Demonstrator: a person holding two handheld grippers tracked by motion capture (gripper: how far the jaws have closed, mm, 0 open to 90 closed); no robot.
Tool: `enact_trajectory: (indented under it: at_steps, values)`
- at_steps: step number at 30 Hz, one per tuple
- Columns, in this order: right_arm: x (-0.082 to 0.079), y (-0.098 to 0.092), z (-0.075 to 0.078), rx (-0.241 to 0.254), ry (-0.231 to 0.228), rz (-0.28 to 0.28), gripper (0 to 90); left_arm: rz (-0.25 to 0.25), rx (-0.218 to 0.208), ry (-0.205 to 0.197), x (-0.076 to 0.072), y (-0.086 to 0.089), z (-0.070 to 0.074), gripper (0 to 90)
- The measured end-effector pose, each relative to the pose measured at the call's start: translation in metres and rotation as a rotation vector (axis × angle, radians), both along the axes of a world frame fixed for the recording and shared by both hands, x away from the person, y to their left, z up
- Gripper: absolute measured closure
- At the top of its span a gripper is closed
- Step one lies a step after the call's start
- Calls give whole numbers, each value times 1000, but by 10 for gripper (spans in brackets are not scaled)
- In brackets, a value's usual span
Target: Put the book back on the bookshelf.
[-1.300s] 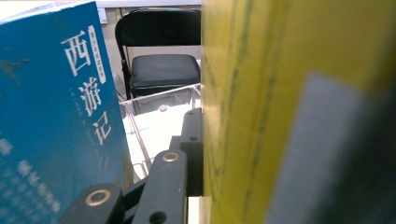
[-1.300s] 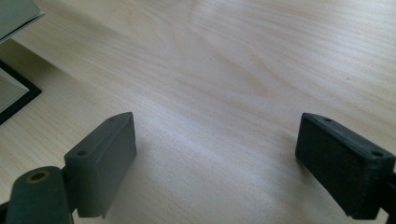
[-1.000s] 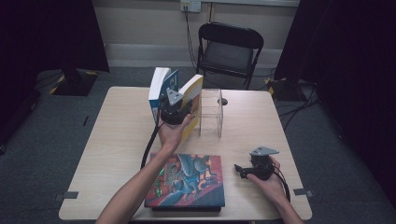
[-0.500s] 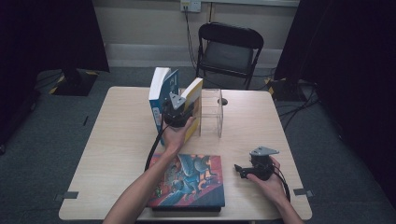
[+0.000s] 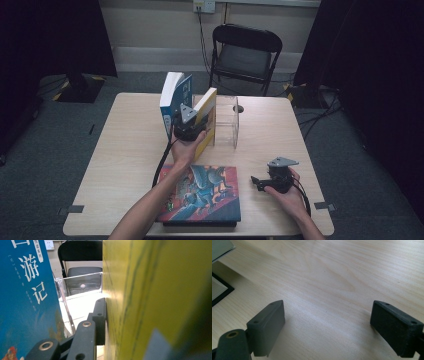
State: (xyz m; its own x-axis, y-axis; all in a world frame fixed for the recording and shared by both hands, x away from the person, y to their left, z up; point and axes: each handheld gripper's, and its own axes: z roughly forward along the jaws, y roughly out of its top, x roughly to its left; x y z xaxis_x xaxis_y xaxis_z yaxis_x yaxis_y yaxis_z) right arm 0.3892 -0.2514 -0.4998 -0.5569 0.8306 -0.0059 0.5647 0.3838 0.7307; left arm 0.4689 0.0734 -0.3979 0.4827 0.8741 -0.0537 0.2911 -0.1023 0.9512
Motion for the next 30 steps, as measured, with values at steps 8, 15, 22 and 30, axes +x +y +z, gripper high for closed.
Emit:
enact_trajectory:
  at_steps: [8, 15, 22, 30]
  values:
    - [0, 0, 0, 0, 0, 0, 122, -5, -10, 6, -6, 7, 1, 680]
    - [0, 0, 0, 0, -1, 1, 123, -19, -8, 4, -10, 12, 5, 670]
    - [0, 0, 0, 0, 0, 1, 123, -40, -6, 4, -15, 16, 12, 649]
    - [0, 0, 0, 0, 0, 1, 123, -82, -30, 55, -18, 20, 21, 602]
